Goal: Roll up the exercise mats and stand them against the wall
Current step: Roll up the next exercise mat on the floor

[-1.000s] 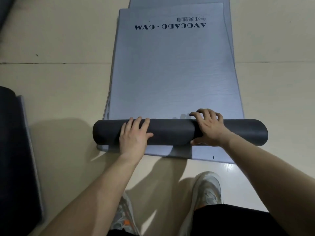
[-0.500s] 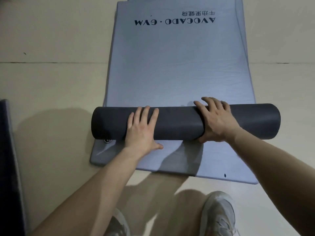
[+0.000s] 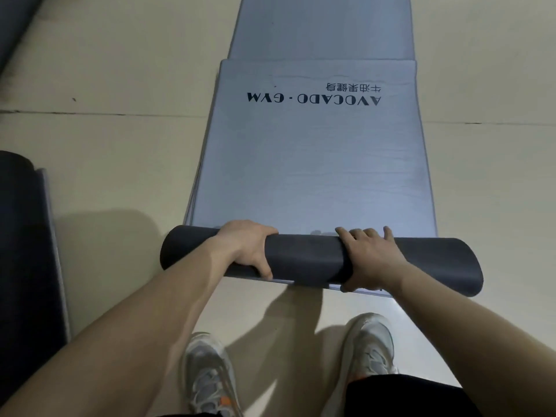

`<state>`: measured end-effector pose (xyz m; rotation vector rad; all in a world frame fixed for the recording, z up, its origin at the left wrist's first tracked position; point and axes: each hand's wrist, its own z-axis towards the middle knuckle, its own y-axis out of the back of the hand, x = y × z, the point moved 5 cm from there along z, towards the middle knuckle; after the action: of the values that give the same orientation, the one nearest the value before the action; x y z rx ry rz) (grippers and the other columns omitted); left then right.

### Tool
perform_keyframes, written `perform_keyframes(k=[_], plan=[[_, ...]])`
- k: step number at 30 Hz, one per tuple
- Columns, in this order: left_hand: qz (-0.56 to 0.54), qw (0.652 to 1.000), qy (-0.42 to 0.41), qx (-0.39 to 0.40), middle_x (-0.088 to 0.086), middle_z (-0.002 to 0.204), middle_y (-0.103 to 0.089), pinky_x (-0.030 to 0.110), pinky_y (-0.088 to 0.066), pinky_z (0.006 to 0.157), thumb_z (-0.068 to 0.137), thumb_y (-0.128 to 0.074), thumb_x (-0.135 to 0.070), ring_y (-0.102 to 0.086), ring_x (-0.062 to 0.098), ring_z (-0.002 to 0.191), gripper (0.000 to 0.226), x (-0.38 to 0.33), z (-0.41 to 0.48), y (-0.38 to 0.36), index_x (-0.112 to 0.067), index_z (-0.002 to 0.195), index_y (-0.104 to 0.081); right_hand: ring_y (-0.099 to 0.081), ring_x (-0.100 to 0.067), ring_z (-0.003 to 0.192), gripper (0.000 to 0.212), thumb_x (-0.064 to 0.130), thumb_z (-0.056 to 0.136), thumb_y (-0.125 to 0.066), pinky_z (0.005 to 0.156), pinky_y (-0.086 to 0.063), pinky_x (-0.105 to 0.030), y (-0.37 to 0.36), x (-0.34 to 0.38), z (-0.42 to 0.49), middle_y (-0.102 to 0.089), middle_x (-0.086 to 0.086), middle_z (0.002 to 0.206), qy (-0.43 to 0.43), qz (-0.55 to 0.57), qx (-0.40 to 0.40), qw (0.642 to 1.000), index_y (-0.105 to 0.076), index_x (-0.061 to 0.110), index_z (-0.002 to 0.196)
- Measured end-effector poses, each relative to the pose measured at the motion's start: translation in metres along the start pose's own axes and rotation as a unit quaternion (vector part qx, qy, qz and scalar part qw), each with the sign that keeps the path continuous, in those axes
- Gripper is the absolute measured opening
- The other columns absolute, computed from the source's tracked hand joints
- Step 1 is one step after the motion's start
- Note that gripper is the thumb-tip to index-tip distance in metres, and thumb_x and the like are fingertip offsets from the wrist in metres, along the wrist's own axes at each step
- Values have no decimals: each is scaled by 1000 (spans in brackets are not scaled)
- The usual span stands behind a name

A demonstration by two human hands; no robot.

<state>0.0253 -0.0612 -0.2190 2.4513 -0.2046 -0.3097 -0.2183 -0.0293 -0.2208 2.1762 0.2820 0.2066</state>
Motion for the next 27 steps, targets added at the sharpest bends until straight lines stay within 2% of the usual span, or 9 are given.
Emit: perform_keyframes(k=[4,7,9,11,12,14,17,21,27], plan=[[-80,997,16,18,-10,135,-61,39,-48,98,55,-91,-60,-57,22,116,102,4,3,16,-43,145,-47,-50,-33,122,120,63,48,-90,110,-34,-53,-25,10,-23,-50,-7,133,-19,-21,-131,991,-34,20,146],[-33,972,69,-222,-3,155,-45,44,-31,113,76,-75,-64,-42,25,139,83,2,-21,15,-39,149,-44,-47,-31,132,121,82,49,-79,117,-24,-56,10,-4,10,-50,-4,139,1,14,-115,993,-34,28,149],[12,959,88,-270,10,170,-10,51,-12,122,78,-64,-74,-12,33,154,105,-8,-36,-10,-30,161,-18,-35,-32,144,129,89,48,-74,121,-6,-64,38,-13,32,-43,-6,149,-8,26,-99,995,-29,30,153],[63,974,99,-193,16,162,34,64,7,119,61,-64,-89,25,42,151,147,-12,-21,-33,-20,157,25,-28,-35,148,127,88,50,-75,120,-2,-67,44,-17,39,-38,-10,153,-19,9,-135,991,-32,27,153],[76,976,101,-179,16,159,40,68,9,117,57,-66,-90,31,43,149,155,-9,-9,-32,-19,153,32,-28,-36,147,122,85,54,-76,120,-5,-67,39,-17,33,-39,-11,154,-23,4,-167,986,-36,25,152],[65,977,97,-179,14,164,31,69,4,120,55,-73,-86,26,42,151,157,2,21,-10,-20,156,28,-22,-38,151,130,79,54,-80,118,-7,-67,11,-17,18,-30,-14,163,-36,-4,-186,982,-28,21,158],[29,983,56,-172,6,171,10,62,-1,123,52,-79,-81,11,35,156,152,15,55,35,-26,160,13,-1,-40,157,153,68,50,-90,117,3,-68,-10,-28,34,-3,-15,171,-62,-46,-148,986,5,24,163],[85,957,10,-278,7,166,-16,57,-13,124,55,-73,-84,-15,35,153,138,22,54,39,-24,159,-6,-23,-37,151,126,46,64,-88,116,-19,-69,17,-43,73,-28,-14,163,-61,-58,-182,980,-10,26,161],[109,955,13,-276,1,150,-44,49,-33,112,58,-80,-67,-47,29,132,115,18,48,47,-32,153,-26,-51,-32,127,113,59,56,-80,108,-40,-55,53,-42,71,-51,-2,141,-21,-64,-121,990,-24,34,150]])
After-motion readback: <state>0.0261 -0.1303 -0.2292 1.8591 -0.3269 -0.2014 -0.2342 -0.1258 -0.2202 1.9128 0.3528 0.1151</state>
